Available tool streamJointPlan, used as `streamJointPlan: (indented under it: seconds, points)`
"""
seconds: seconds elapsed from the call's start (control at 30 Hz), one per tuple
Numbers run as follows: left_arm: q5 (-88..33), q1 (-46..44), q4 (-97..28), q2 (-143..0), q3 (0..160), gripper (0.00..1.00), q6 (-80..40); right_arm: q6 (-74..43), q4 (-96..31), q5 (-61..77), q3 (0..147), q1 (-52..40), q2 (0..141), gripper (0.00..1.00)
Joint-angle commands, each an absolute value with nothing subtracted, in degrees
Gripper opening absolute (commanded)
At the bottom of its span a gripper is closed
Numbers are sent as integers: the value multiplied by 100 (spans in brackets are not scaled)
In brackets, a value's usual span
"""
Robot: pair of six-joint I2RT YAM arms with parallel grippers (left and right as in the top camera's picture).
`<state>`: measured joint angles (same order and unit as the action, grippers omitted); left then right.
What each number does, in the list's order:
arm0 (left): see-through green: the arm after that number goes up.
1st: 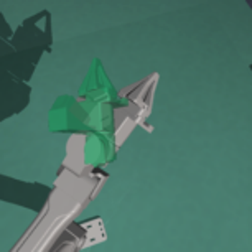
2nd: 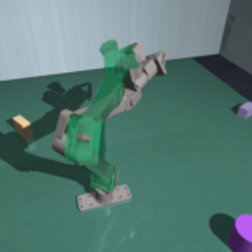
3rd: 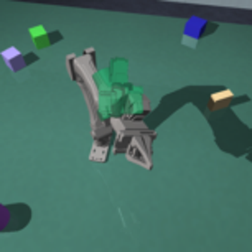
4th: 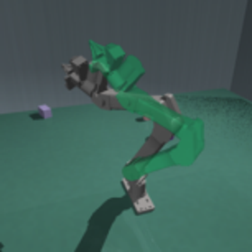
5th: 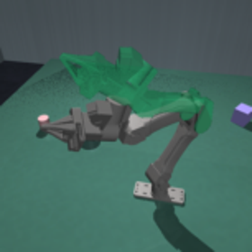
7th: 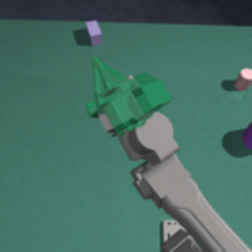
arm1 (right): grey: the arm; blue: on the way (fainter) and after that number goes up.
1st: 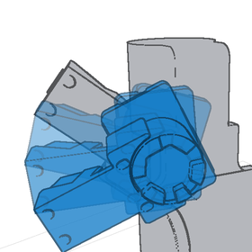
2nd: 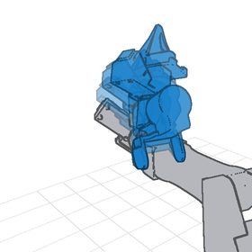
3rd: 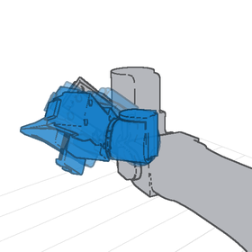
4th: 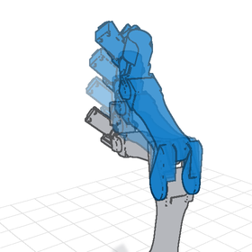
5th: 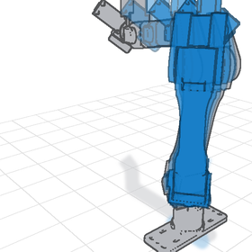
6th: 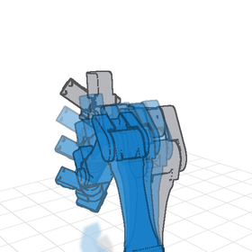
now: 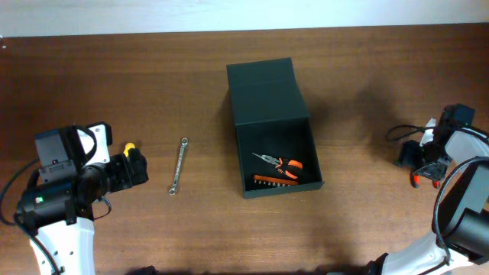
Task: Pack container
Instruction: 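Carry the cutters with the right gripper into the box and release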
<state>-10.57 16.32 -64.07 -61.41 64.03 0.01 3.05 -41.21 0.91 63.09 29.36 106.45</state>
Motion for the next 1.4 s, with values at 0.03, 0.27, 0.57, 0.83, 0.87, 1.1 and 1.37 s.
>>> streamJointPlan:
  seconds: [0.03, 0.27, 0.57, 0.83, 0.87, 1.1, 1.37]
  points:
    - [-1142, 1667, -6416, -6128, 6504, 99, 91, 290, -4108, 196, 6128, 2928, 10742, 47]
    - [-1144, 1667, -6416, -6128, 6504, 99, 91, 290, -4108, 198, 6128, 2928, 10742, 23]
    - [-1140, 1667, -6414, -6128, 6504, 99, 91, 290, -4158, 683, 6189, 2928, 10739, 4]
    - [-1140, 1667, -6412, -6125, 6506, 99, 93, 963, -6110, 1350, 8340, 2370, 10575, 4]
    - [-1140, 1667, -6412, -6125, 6506, 99, 93, 1118, -6407, 1352, 8733, 2213, 10567, 4]
    - [-1009, 1669, -6370, -6038, 6506, 99, 95, 2818, -8106, 1352, 11306, 484, 10562, 4]
    - [-1009, 1669, -6353, -5872, 6506, 99, 97, 4528, -8272, 1000, 11469, -1688, 10659, 4]
